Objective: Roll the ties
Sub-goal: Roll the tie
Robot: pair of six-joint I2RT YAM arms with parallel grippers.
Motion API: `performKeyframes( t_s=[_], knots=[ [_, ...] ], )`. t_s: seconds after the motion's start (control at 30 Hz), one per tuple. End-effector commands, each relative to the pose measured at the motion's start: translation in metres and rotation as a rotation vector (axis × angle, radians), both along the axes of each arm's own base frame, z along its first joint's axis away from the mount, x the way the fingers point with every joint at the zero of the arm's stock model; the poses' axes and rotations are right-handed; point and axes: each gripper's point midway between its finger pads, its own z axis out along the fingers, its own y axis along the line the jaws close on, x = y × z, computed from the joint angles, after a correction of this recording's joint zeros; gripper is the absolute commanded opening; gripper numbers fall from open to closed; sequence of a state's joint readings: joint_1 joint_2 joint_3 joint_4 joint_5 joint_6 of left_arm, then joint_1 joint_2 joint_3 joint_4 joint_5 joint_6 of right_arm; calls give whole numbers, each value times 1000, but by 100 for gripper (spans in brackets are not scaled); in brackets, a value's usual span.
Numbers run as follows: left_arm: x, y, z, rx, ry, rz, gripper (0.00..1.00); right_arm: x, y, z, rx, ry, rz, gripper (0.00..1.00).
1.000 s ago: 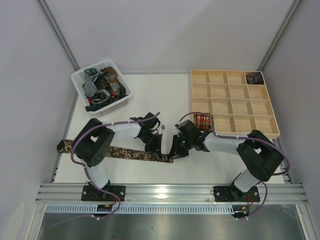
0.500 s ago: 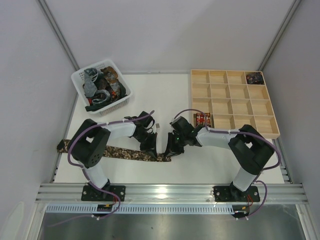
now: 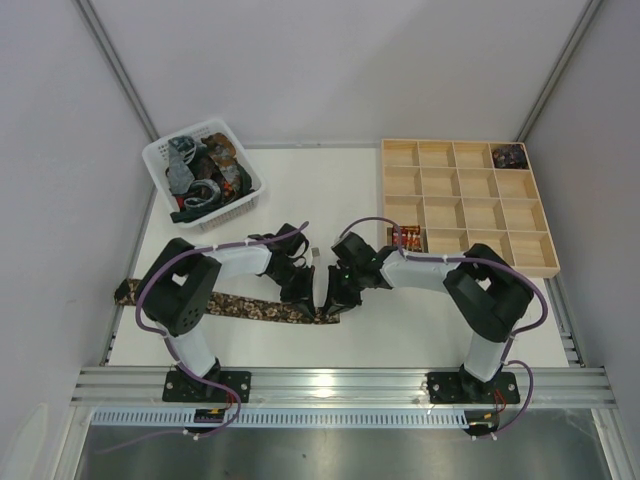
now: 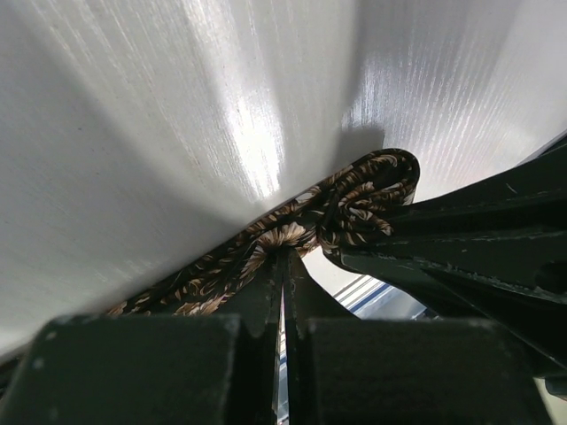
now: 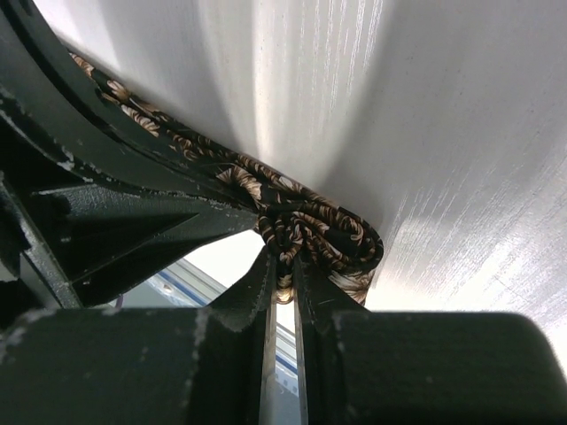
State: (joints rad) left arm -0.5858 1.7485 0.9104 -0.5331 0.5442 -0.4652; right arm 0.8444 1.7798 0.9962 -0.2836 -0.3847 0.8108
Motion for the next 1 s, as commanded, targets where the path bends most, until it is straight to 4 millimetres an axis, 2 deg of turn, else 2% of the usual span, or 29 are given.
performKeyframes(
  t_s=[0.0, 0.17, 0.3, 0.83, 0.97],
  knots=[
    [-2, 4, -11, 12, -10, -11, 0, 5, 4, -4, -23, -16, 2, 9],
    [-3, 5, -8, 9, -10, -10, 0, 4, 4, -3, 4, -16, 32, 33],
    [-3, 4, -5, 3, -16, -11, 1, 3, 8, 8, 86, -34, 56, 42],
    [-4, 10, 7, 0, -16, 10, 1, -1, 14, 36, 290, -75, 79, 42],
    [-3, 9, 13, -6, -19, 20, 1, -2, 9, 29, 286, -58, 69, 40]
  ],
)
